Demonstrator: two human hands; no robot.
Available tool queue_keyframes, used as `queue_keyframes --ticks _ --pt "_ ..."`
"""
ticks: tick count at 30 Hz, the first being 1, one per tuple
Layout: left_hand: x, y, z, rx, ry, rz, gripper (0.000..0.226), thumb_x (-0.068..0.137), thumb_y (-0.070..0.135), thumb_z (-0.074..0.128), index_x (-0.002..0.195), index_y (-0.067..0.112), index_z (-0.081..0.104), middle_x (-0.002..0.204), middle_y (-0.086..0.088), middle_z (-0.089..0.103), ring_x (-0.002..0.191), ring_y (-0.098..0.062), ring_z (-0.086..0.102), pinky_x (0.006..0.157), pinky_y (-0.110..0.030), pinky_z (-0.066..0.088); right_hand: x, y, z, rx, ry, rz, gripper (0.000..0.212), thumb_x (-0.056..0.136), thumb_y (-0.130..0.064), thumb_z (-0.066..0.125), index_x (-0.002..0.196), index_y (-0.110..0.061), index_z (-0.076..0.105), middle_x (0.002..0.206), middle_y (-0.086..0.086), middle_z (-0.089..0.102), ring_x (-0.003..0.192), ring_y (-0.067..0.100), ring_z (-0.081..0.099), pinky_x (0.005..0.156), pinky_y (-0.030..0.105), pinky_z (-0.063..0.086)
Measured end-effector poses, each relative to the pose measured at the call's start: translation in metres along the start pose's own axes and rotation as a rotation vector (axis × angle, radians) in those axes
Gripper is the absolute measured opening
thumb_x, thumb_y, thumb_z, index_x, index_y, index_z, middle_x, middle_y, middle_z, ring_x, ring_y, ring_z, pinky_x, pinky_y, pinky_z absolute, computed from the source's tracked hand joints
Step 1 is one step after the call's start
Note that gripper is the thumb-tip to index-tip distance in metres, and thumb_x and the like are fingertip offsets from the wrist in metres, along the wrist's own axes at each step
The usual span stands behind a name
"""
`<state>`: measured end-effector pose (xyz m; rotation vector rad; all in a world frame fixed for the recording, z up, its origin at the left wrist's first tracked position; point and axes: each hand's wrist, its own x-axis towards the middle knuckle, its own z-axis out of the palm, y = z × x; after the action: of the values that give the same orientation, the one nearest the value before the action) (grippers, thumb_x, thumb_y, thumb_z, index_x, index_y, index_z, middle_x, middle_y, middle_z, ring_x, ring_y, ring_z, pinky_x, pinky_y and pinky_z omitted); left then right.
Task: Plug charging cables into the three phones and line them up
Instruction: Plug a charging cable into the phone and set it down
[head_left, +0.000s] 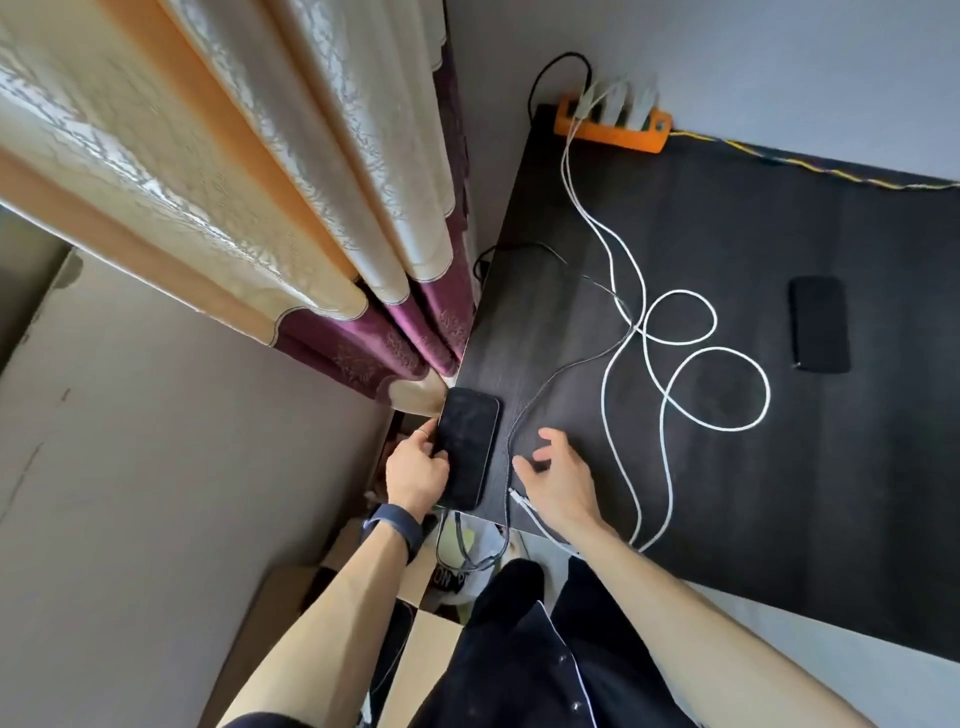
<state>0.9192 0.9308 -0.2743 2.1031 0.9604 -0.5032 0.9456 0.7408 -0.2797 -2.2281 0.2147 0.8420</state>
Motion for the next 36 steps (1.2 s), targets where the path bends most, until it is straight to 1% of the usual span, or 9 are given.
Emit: queue_keyframes --ticks 2,6,10,13,16,19,22,26,36 --pt "-0.001 0.001 0.004 0.045 0.014 0.035 0.06 0.086 0.018 0.064 0.144 0.025 0.049 0.118 -0.013 0.061 0.116 -0.031 0.057 0.1 -0.032 0.042 -0.011 0.006 0.004 -0.078 -0.017 -0.066 0.056 0.092 -0.044 0.06 0.142 -0.026 0.041 0.128 -0.003 0.057 0.112 0.02 0.059 0.096 0.04 0.049" --pt "-0.008 0.0 0.019 0.209 -0.034 0.064 0.089 0.084 0.038 0.07 0.155 0.013 0.023 0.138 -0.019 0.045 0.126 -0.039 0.044 0.109 -0.043 0.036 -0.032 0.03 0.006 -0.541 0.036 -0.245 0.06 0.091 -0.05 0.059 0.143 -0.025 0.042 0.129 0.0 0.051 0.117 0.025 0.051 0.094 0.042 0.049" --pt "-0.025 0.007 0.039 0.312 0.054 0.091 0.101 0.085 0.05 0.063 0.157 0.007 0.005 0.148 -0.019 0.035 0.131 -0.039 0.036 0.107 -0.048 0.036 -0.04 0.069 0.002 -0.73 0.132 -0.331 0.052 0.076 -0.051 0.075 0.116 -0.02 0.06 0.108 0.001 0.057 0.094 0.026 0.057 0.073 0.04 0.051" --pt "-0.034 0.01 0.051 0.37 0.108 0.156 0.096 0.086 0.059 0.055 0.158 0.021 0.005 0.156 -0.024 0.022 0.138 -0.042 0.03 0.109 -0.052 0.034 -0.038 0.088 -0.009 -0.753 0.241 -0.373 0.038 0.075 -0.047 0.078 0.099 -0.022 0.063 0.102 0.0 0.058 0.09 0.025 0.057 0.072 0.04 0.048" --pt "-0.037 0.013 0.059 0.515 0.068 0.184 0.088 0.086 0.065 0.052 0.155 0.042 0.002 0.16 -0.024 0.005 0.144 -0.042 0.018 0.108 -0.057 0.035 -0.035 0.098 -0.021 -0.77 0.325 -0.359 0.03 0.076 -0.045 0.075 0.097 -0.025 0.064 0.126 0.006 0.058 0.119 0.03 0.053 0.093 0.047 0.042" --pt "-0.033 0.013 0.059 0.558 0.056 0.182 0.08 0.091 0.049 0.056 0.154 0.045 0.008 0.16 -0.023 0.003 0.141 -0.043 0.022 0.105 -0.056 0.039 -0.032 0.106 -0.033 -0.72 0.351 -0.275 0.027 0.08 -0.042 0.073 0.1 -0.026 0.063 0.142 0.01 0.051 0.135 0.034 0.043 0.101 0.051 0.039" --pt "-0.029 0.015 0.057 0.526 0.07 0.185 0.073 0.092 0.043 0.058 0.153 0.046 0.017 0.161 -0.018 0.008 0.136 -0.04 0.029 0.102 -0.052 0.044 -0.027 0.113 -0.05 -0.667 0.348 -0.167 0.026 0.087 -0.034 0.068 0.11 -0.025 0.061 0.147 0.004 0.048 0.134 0.03 0.045 0.097 0.049 0.047" --pt "-0.027 0.019 0.054 0.487 0.068 0.177 0.071 0.092 0.043 0.06 0.151 0.048 0.022 0.162 -0.011 0.01 0.136 -0.036 0.029 0.1 -0.051 0.046 -0.02 0.128 -0.08 -0.654 0.374 -0.029 0.037 0.092 -0.024 0.063 0.128 -0.02 0.057 0.15 -0.001 0.046 0.128 0.028 0.049 0.092 0.048 0.05" --pt "-0.013 0.026 0.046 0.512 0.042 0.185 0.075 0.09 0.045 0.063 0.151 0.048 0.021 0.16 -0.011 0.013 0.134 -0.036 0.031 0.1 -0.05 0.046 -0.024 0.146 -0.091 -0.666 0.375 -0.059 0.053 0.085 -0.02 0.072 0.136 -0.018 0.056 0.146 -0.001 0.052 0.116 0.03 0.056 0.081 0.046 0.054"
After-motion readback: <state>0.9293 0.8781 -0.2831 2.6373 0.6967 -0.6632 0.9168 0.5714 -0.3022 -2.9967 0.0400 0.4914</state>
